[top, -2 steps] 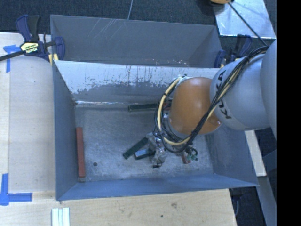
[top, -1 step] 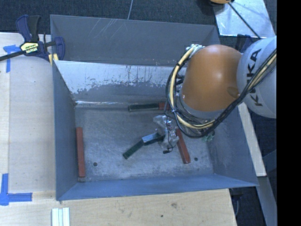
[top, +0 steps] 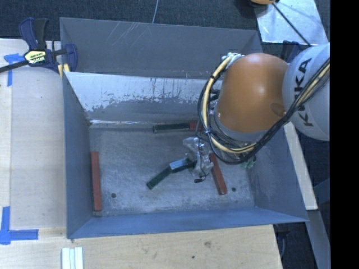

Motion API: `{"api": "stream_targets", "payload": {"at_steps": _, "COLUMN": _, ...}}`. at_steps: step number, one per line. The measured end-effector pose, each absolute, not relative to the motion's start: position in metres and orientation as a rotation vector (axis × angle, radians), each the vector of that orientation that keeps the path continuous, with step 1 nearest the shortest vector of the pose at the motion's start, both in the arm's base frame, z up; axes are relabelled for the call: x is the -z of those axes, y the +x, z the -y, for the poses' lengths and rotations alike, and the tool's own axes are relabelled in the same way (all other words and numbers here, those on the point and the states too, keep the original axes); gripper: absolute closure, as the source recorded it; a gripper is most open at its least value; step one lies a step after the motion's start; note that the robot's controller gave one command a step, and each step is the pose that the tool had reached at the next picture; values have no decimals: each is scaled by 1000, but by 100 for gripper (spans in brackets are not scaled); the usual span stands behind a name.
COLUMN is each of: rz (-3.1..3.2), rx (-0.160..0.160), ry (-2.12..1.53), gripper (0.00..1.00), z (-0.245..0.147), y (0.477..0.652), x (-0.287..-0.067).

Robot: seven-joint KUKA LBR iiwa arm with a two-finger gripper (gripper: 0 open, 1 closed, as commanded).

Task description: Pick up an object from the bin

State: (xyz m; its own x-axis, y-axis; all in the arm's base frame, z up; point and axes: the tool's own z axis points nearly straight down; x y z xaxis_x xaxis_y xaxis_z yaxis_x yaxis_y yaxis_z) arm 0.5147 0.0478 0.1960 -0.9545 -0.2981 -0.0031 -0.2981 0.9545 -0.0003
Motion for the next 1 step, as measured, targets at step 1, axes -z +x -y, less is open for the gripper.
{"api": "stream_targets", "payload": {"at_steps": 1, "rz": -3090, "rx": -1, "ry": -576, "gripper": 100, "z": -40, "y": 516, "x": -243}}
